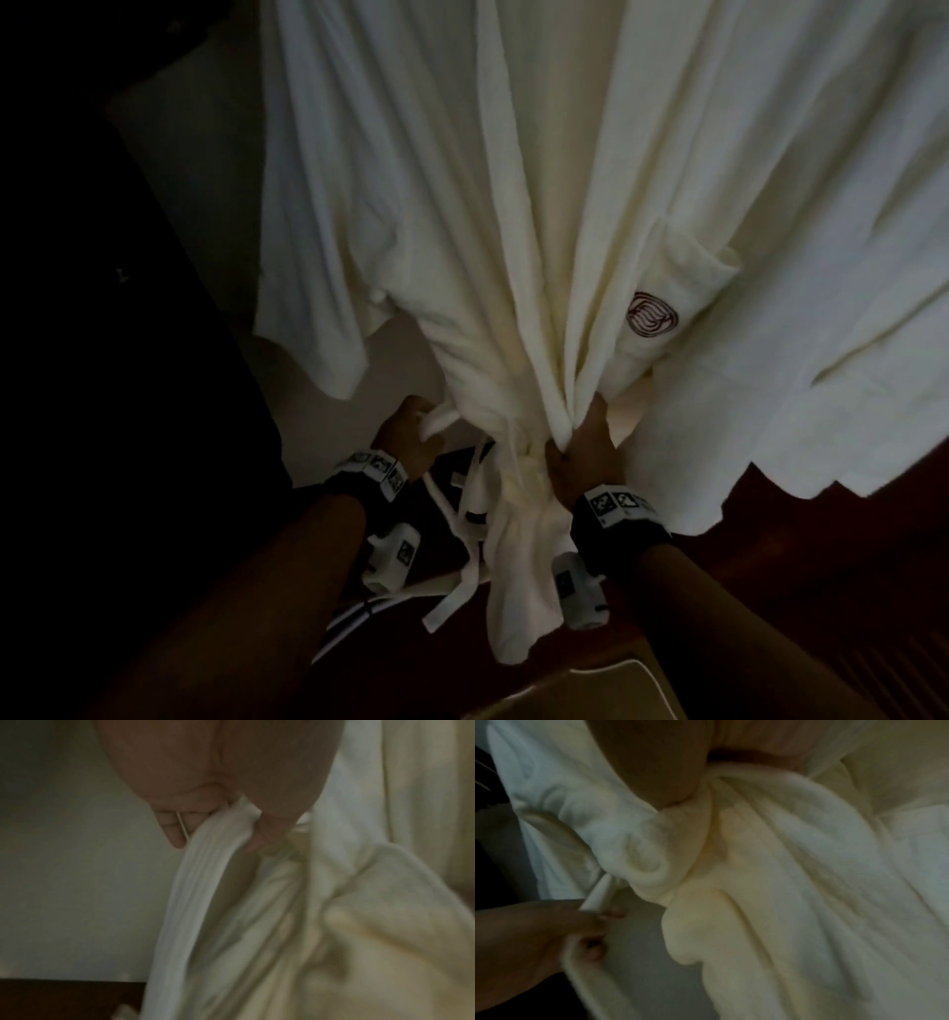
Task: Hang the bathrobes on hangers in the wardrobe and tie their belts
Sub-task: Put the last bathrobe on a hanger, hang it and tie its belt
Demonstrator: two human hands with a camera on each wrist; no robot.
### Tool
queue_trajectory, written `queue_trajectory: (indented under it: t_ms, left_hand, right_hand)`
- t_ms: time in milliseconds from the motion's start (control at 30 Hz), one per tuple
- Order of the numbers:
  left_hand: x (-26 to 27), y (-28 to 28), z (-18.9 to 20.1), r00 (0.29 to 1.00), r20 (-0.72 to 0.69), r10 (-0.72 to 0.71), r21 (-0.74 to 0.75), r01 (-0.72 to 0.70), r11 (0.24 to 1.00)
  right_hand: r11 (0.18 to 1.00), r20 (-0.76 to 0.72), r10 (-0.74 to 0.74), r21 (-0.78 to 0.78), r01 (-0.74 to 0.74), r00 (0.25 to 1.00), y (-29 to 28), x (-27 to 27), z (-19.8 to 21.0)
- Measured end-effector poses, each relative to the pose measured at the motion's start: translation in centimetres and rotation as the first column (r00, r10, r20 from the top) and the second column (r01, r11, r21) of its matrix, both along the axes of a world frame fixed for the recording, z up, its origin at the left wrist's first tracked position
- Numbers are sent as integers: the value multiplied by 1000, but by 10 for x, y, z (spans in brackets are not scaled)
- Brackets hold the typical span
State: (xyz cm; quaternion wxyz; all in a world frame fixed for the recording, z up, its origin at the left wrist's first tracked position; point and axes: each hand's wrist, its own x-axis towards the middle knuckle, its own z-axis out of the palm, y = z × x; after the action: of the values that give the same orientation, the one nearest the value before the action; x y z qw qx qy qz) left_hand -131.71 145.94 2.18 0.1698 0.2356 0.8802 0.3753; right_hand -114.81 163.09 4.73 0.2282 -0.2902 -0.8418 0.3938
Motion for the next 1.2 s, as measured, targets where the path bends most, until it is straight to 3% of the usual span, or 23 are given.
queue_trajectory:
  t_ms: [67, 133, 200, 267, 333, 367, 467, 533, 633, 700, 767, 833, 933, 1000, 1100, 1167, 1200]
  left_hand:
    - [-2, -24, -10, 993, -85, 82, -63, -88, 994]
    - [-7, -50, -20, 956, -95, 277, -8, -279, 960]
    - [-12, -73, -20, 866, 47, 497, 84, -499, 862]
    - [-17, -85, -8, 791, 143, 594, 115, -610, 784]
    - [-19, -85, 15, 801, 163, 575, 236, -598, 766]
    - [-18, -83, 29, 825, 150, 545, 326, -562, 760]
    - [-11, -78, 73, 894, 124, 430, 558, -421, 715]
    - [-3, -76, 92, 938, 22, 345, 578, -293, 762]
    - [16, -68, 97, 942, -203, 267, 454, -151, 878]
    - [33, -61, 87, 965, -195, 178, 386, -91, 918]
    - [48, -51, 71, 986, -165, 19, 261, 25, 965]
    - [56, -36, 60, 998, -41, -42, 120, 47, 992]
    - [56, -13, 63, 995, -18, 103, 91, -101, 991]
    - [46, -6, 70, 968, -70, 239, 251, -215, 944]
    - [25, -11, 75, 966, 2, 260, 266, -251, 931]
    - [19, -17, 75, 970, 49, 239, 225, -244, 943]
    - [18, -19, 75, 968, 59, 242, 211, -249, 945]
  right_hand:
    - [995, 11, -98, 20, 97, 995, 2, -1, 1]
    - [982, 66, -178, 76, 172, 982, 3, -3, 2]
    - [976, 116, -196, 116, 183, 974, -2, -9, 2]
    - [979, 187, -118, 186, 83, 975, -8, -15, 0]
    - [966, 136, -2, 258, -33, 991, -12, -14, 1]
    - [968, 18, 16, 251, -20, 1000, -12, -13, 5]
    - [974, -348, -195, 42, 223, 917, -1, -9, 19]
    - [961, -370, -261, -12, 276, 892, 13, -15, 24]
    - [989, -218, -70, -144, 39, 973, 23, -30, 35]
    - [995, -86, 97, -13, -99, 992, 17, -35, 41]
    - [976, -59, 178, 135, -169, 982, 1, -40, 49]
    - [898, 17, 354, 273, -345, 935, -19, -43, 61]
    - [724, 100, 616, 320, -612, 781, -24, -55, 78]
    - [755, 111, 599, 250, -606, 793, -10, -63, 90]
    - [896, 318, 344, 169, -410, 883, 25, -68, 68]
    - [924, 469, 270, 119, -363, 841, 27, -68, 44]
    - [926, 526, 305, 33, -377, 794, 22, -69, 32]
